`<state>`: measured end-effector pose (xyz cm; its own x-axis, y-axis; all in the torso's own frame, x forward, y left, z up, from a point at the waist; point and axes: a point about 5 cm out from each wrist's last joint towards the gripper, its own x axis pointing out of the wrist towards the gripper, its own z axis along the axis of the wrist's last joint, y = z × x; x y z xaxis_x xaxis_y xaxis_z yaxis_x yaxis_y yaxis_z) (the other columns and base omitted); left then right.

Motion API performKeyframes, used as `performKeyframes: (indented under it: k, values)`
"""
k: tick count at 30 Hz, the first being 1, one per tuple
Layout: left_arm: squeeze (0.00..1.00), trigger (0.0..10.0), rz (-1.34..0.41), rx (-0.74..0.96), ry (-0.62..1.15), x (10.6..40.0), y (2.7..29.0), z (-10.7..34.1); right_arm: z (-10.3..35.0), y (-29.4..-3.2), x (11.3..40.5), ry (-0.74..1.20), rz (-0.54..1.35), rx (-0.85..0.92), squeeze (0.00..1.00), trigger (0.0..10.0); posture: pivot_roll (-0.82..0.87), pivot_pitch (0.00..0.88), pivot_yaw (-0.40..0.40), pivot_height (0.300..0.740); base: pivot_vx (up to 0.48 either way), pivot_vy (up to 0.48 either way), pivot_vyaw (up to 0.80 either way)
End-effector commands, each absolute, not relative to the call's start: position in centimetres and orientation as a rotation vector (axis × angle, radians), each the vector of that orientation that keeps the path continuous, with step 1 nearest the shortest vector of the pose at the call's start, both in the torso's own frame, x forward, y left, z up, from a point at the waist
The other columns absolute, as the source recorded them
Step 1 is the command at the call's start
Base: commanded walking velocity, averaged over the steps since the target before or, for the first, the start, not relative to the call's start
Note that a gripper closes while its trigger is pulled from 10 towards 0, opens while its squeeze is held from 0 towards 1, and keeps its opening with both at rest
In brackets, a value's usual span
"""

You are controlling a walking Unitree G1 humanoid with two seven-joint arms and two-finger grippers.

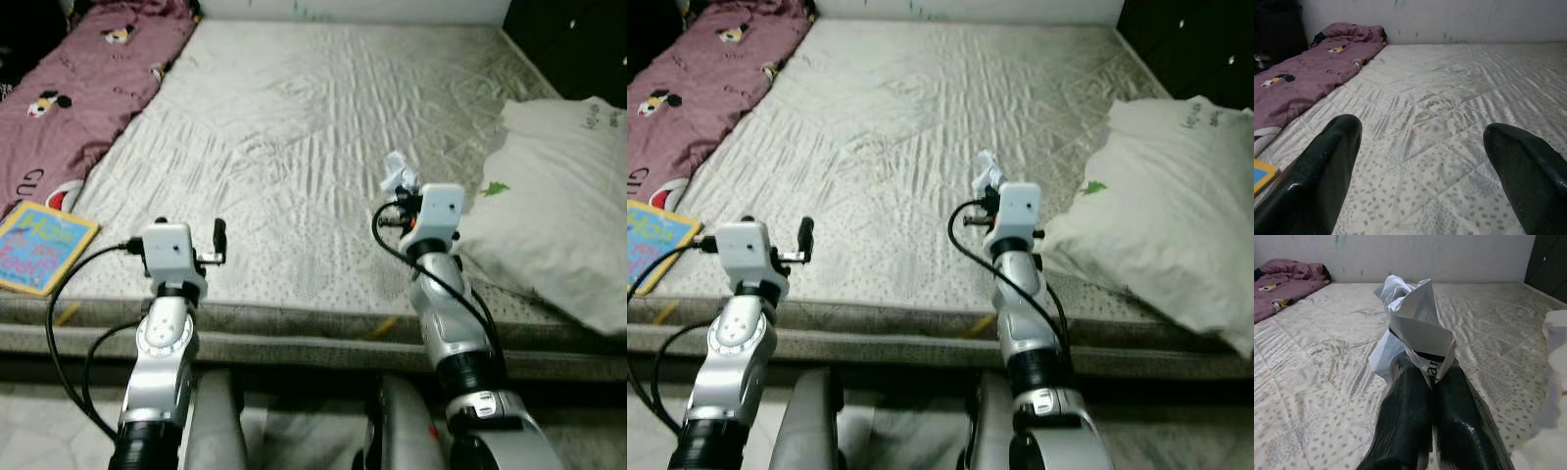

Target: Clean up the room

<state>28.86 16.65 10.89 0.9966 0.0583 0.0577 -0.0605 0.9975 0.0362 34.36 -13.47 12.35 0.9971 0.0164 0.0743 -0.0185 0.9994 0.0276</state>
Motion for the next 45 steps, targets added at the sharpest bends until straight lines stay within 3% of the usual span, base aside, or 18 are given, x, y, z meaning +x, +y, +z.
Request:
performKeyframes:
  k: [1,10,22,36,45]
  values:
    - [0.00,10.0,0.058,0.060,-0.063,28.9,16.7,11.3,12.6,-13.4,34.6,-0.070,0.014,0.037,0.00,10.0,0.10,0.000,-0.016,0.672,0.000,0.000,0.00]
    - [0.00,10.0,0.012,0.075,-0.045,28.5,16.0,10.9,11.9,-13.1,33.9,-0.052,0.034,0.022,0.00,10.0,0.09,0.000,-0.021,0.739,0.000,0.000,0.00]
    - [0.00,10.0,0.012,0.110,-0.022,28.2,15.6,10.4,11.3,-12.7,33.3,-0.043,0.077,0.011,0.00,10.0,0.09,0.000,-0.022,0.740,0.000,0.000,0.00]
    - [0.00,10.0,-0.017,0.031,0.047,27.4,14.7,8.9,9.7,-12.7,32.6,0.030,0.094,-0.052,0.00,10.0,0.10,0.000,-0.032,0.740,0.000,0.000,0.00]
    - [0.00,10.0,-0.040,-0.006,0.060,27.3,14.5,8.9,9.5,-12.6,32.7,0.057,0.101,-0.004,0.00,10.0,0.09,0.000,-0.037,0.740,0.000,0.000,0.00]
